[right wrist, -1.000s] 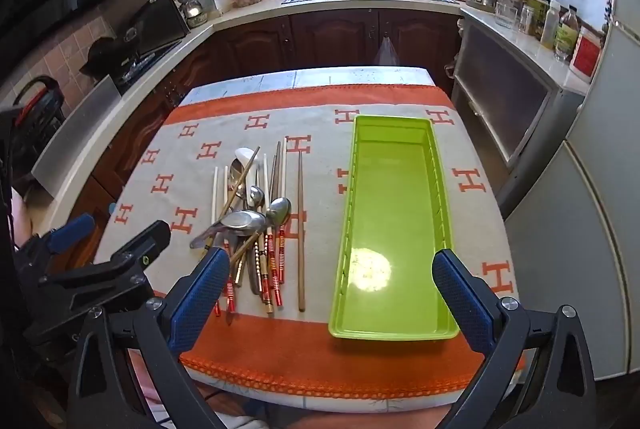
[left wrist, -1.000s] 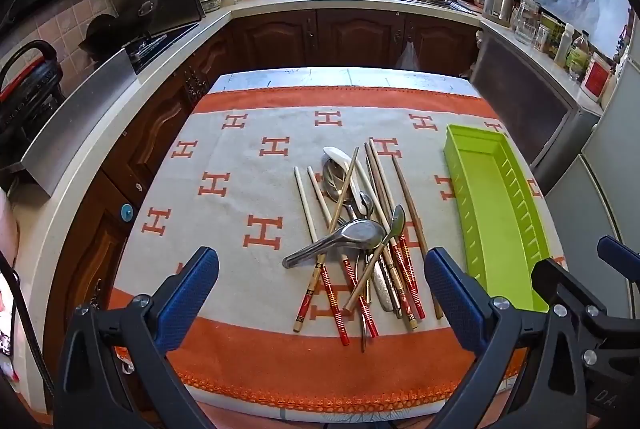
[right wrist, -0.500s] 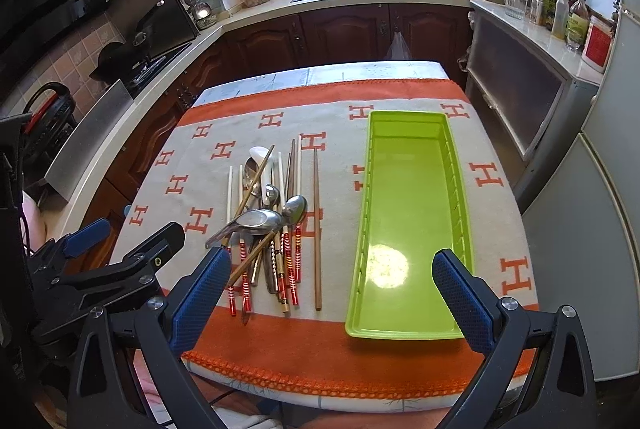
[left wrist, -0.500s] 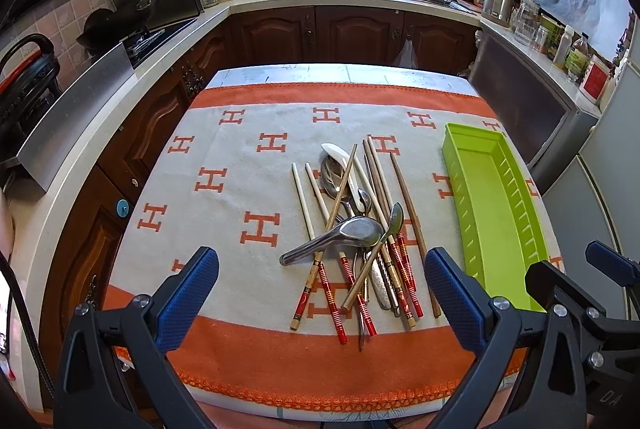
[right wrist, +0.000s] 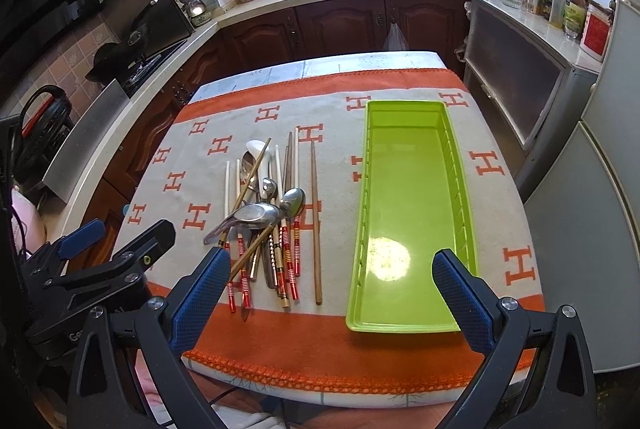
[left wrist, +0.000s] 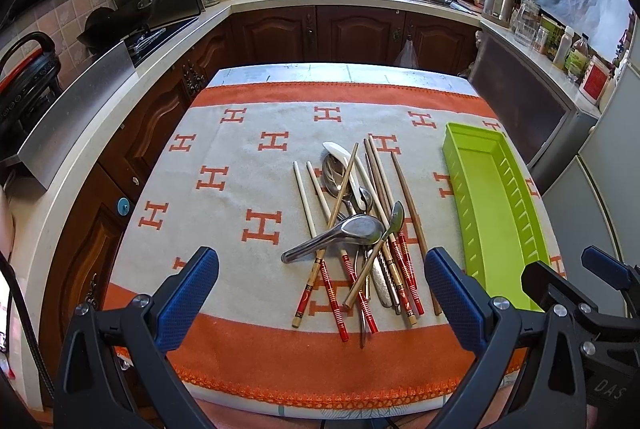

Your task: Organize utensils

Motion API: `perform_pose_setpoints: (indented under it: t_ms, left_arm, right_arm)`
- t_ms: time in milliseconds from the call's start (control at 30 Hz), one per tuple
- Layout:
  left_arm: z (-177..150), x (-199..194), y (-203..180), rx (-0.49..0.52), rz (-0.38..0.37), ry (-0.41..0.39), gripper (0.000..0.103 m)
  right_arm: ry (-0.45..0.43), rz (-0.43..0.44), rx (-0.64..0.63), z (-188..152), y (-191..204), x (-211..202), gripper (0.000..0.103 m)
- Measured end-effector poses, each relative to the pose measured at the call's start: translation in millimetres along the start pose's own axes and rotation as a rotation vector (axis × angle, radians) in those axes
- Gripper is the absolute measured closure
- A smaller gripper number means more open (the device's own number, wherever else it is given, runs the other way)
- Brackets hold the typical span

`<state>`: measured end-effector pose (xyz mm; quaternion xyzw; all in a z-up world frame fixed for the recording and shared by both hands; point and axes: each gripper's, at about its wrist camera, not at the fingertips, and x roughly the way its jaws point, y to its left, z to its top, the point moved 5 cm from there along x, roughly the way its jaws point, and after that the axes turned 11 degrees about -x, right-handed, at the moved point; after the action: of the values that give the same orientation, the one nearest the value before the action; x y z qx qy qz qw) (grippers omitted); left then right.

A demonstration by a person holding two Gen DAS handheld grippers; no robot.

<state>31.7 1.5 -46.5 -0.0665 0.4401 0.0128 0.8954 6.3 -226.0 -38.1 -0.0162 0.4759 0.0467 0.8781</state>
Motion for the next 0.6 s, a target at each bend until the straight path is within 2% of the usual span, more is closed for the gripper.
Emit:
perform_pose_setpoints:
  t_ms: [600]
  left_arm:
    - [-3.3,-1.2,4.1,0.001,-0.005,0.003,0.002]
  right_arm:
    - [-0.008,-0.019,-0.001,-1.6,1.7,-8.2,0.001]
